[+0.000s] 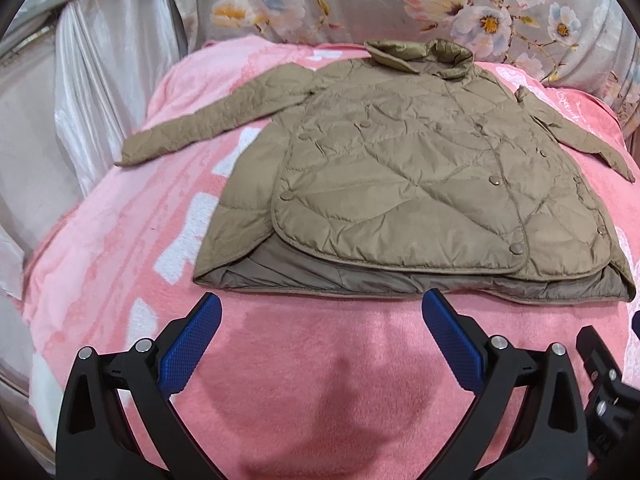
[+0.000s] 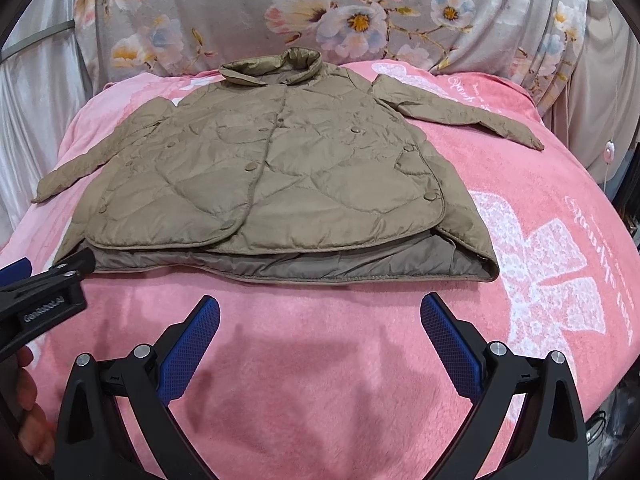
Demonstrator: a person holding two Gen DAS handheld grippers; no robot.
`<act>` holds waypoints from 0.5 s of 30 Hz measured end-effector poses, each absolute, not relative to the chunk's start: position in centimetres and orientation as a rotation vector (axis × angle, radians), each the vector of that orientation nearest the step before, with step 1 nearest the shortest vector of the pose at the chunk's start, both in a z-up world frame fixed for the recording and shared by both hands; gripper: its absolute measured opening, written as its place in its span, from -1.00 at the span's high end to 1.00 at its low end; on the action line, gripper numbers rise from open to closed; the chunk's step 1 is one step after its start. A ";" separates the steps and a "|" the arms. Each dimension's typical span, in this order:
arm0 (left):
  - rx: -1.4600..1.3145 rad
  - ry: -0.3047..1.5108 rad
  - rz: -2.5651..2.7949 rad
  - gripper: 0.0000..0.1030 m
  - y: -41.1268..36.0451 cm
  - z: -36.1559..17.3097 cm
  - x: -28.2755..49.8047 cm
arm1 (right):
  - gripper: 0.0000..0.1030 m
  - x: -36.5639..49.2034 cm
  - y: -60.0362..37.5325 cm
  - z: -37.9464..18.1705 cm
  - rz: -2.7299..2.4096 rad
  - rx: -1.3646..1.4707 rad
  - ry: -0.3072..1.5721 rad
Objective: Fold large clothes
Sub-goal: 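Grasp the sleeve cuff with the right tool and fold it across the jacket body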
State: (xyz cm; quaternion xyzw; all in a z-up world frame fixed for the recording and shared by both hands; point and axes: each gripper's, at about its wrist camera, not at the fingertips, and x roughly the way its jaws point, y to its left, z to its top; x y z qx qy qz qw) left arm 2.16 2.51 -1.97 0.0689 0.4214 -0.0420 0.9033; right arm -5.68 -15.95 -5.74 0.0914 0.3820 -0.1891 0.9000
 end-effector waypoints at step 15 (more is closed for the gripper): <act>0.046 0.815 -0.023 -0.90 3.8 -0.8 13.1 | -0.90 1.7 -49.2 -1.8 -0.635 0.652 0.537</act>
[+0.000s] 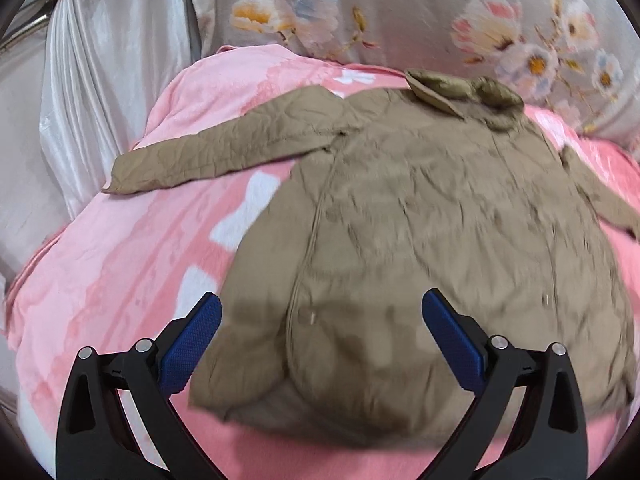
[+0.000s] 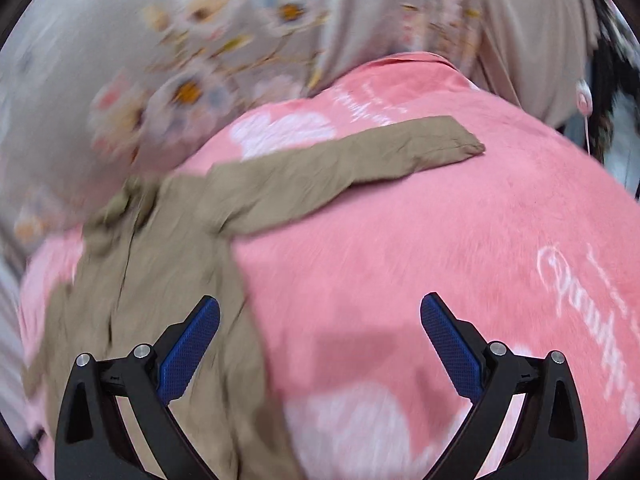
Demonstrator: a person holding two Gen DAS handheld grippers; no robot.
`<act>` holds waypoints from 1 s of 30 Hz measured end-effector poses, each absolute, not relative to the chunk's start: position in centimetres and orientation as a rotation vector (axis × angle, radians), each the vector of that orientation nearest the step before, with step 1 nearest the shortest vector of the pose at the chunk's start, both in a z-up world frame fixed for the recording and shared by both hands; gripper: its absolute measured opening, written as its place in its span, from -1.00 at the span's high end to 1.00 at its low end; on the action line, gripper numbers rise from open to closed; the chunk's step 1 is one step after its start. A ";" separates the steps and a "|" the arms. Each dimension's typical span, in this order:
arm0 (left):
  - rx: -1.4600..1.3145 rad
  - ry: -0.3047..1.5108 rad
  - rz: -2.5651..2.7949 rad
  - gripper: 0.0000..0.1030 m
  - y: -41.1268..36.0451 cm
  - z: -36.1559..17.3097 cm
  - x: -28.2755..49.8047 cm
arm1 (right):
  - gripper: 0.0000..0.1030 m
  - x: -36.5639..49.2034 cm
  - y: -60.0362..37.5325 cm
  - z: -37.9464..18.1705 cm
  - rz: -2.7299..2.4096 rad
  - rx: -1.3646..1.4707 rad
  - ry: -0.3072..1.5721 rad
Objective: Fold large clothes
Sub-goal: 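Grasp the sleeve cuff with the right tool and fold it across the jacket body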
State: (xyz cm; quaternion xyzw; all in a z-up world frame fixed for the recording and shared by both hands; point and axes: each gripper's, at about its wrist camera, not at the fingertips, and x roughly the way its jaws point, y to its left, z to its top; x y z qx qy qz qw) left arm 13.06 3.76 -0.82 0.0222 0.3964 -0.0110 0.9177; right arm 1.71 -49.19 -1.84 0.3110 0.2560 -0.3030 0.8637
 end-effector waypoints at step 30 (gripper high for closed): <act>0.003 0.919 0.139 -0.91 3.4 -5.3 23.9 | 0.89 19.5 -47.7 7.1 -0.312 0.472 0.296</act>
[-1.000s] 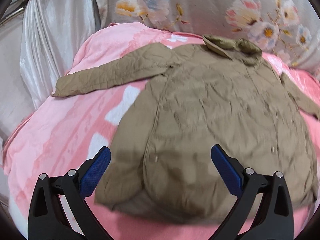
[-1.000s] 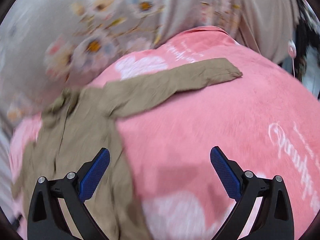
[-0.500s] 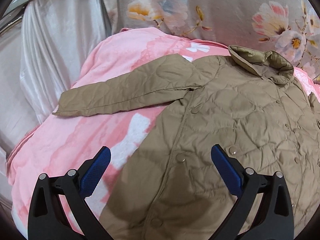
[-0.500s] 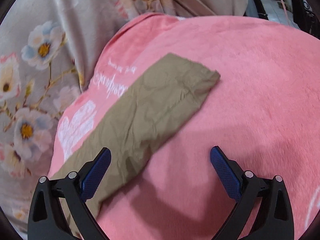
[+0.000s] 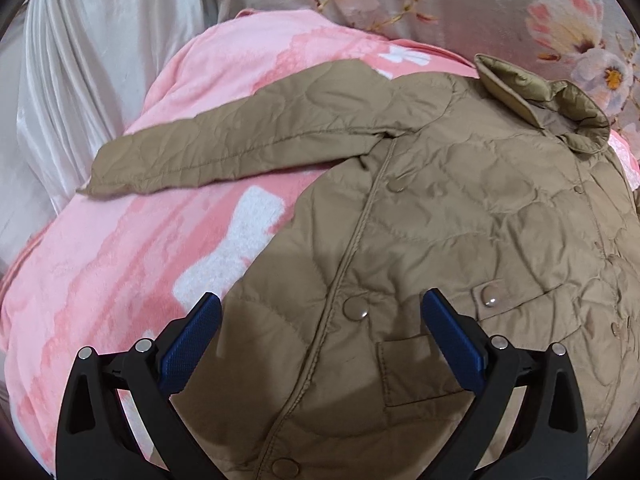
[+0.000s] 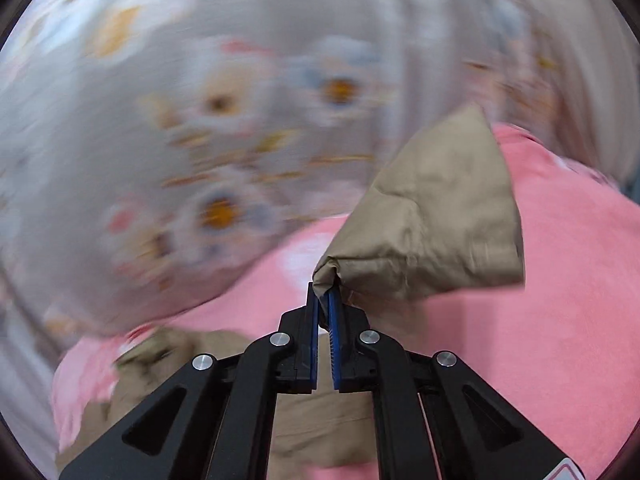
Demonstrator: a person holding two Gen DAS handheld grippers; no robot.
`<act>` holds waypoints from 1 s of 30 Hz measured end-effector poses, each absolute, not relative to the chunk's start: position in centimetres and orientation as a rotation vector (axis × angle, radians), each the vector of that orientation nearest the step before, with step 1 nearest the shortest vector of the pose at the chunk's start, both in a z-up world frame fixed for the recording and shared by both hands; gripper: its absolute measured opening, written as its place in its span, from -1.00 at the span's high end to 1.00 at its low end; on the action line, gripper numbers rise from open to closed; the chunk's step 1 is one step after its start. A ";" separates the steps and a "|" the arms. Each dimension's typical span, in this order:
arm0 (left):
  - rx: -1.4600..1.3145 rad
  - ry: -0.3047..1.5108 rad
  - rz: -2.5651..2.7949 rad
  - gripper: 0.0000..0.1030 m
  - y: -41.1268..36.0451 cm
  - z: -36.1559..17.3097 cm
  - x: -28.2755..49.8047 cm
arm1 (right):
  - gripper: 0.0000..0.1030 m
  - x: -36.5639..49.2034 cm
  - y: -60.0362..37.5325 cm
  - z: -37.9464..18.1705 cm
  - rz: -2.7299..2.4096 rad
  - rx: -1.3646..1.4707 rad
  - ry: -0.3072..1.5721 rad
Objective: Fold large clothes
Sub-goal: 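Grasp the sleeve cuff with the right tool and fold it across the jacket body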
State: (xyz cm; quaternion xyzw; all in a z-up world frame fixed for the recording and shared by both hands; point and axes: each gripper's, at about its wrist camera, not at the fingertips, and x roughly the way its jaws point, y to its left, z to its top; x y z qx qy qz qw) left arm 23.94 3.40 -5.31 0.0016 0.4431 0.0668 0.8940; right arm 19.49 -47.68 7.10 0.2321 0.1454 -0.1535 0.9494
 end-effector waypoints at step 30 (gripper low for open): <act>-0.369 0.991 -0.311 -0.91 4.9 -2.7 25.8 | -0.11 24.4 -24.4 -3.5 0.175 0.391 0.717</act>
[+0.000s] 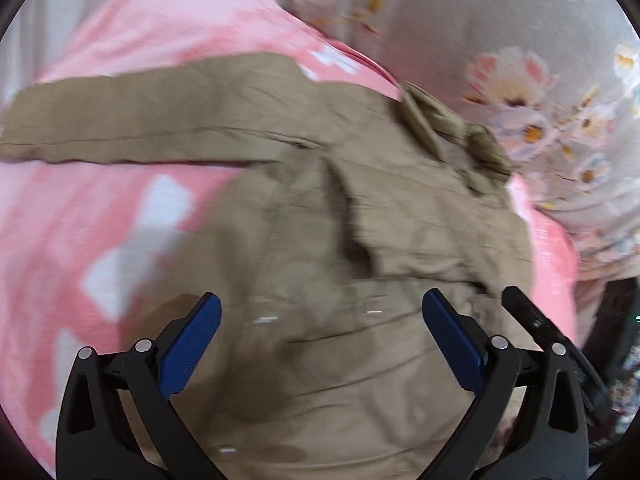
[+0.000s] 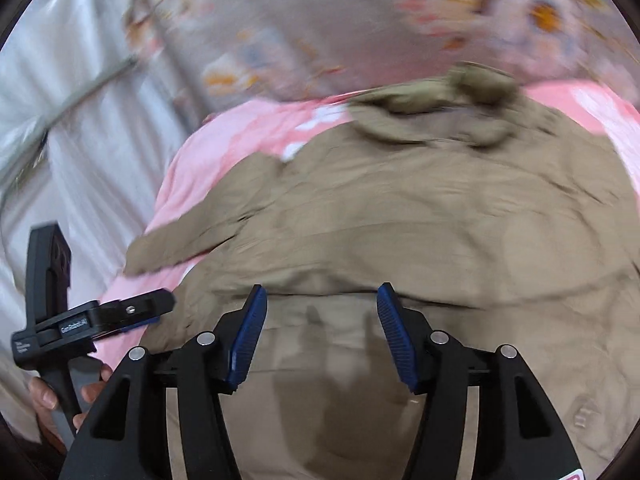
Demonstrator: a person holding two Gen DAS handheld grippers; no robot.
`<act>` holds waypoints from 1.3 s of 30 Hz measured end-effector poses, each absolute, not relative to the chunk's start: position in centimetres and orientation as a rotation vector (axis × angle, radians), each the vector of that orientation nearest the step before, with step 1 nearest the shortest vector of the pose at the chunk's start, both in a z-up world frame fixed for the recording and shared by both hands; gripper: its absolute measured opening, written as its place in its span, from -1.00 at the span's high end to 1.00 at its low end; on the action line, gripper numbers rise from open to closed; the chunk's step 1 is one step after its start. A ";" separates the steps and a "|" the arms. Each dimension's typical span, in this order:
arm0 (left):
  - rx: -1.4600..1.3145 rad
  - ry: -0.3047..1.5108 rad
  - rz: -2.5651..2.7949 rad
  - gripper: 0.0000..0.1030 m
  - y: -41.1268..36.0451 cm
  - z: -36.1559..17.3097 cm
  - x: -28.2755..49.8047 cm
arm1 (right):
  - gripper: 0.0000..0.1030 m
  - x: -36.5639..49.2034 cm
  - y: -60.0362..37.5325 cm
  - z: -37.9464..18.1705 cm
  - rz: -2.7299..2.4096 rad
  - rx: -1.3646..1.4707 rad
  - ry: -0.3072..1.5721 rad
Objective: Fold large clothes
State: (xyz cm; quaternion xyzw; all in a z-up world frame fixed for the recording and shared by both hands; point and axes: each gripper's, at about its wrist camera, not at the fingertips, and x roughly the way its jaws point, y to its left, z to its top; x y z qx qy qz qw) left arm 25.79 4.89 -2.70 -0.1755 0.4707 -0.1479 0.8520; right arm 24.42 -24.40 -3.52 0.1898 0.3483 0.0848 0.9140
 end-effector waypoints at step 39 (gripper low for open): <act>0.053 0.827 -0.247 0.73 -4.8 -8.0 30.6 | 0.61 23.7 -30.2 -1.8 -0.320 0.271 0.635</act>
